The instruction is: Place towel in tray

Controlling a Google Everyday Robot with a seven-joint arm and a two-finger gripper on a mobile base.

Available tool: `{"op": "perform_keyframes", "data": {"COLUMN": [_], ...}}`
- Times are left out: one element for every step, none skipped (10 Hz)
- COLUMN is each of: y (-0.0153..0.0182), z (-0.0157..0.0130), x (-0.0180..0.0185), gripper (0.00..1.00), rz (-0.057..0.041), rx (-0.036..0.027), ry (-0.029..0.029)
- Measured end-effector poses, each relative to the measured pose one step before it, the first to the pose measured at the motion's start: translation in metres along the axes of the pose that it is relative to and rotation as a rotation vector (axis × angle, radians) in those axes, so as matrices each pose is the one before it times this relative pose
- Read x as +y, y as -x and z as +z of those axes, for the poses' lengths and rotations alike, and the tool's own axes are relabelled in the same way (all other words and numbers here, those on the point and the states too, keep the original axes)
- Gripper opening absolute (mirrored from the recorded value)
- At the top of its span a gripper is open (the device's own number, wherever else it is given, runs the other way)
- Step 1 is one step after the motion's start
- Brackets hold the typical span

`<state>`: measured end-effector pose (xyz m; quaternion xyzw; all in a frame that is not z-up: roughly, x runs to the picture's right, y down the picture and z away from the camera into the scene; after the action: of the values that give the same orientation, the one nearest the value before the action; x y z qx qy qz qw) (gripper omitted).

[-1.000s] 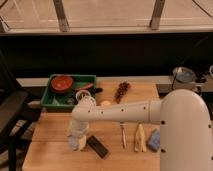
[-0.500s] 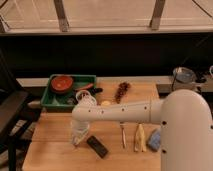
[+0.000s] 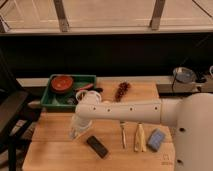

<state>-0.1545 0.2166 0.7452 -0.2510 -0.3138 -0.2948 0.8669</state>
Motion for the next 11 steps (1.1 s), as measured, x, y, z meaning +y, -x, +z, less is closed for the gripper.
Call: {"op": "perform_keyframes", "data": {"y": [-0.00027, 0.00001, -0.0033, -0.0063, -0.0097, -0.01438, -0.01268, -0.01031, -0.00806, -0.0037, 0.00034], "z": [-0.0219, -0.0239, -0.01604, -0.01384, -0.00739, -0.00316, 0.00109, 0.00192, 0.00091, 0.00069, 0.00036], "x": [-0.00928, -0.01495, -0.01446, -0.02172, -0.02248, -0.02174, -0.01926, -0.01486, -0.0076, -0.00496, -0.00009], "gripper": [0.0, 0.0, 0.0, 0.0, 0.0, 0.0, 0.0, 0.0, 0.0, 0.0, 0.0], "rz": [-0.00463, -0.01126, -0.01119, -0.01674, -0.01644, -0.01127, 0.00066, 0.00174, 0.00379, 0.00192, -0.00044], "rx": [0.01501, 0.0152, 0.01409, 0.01529, 0.01108, 0.0077, -0.00539, -0.00635, -0.00236, -0.00214, -0.00052], "ry": [-0.03297, -0.03643, -0.0262, -0.02941, -0.02254, -0.01551, -0.00697, -0.00319, -0.00142, -0.00137, 0.00086]}}
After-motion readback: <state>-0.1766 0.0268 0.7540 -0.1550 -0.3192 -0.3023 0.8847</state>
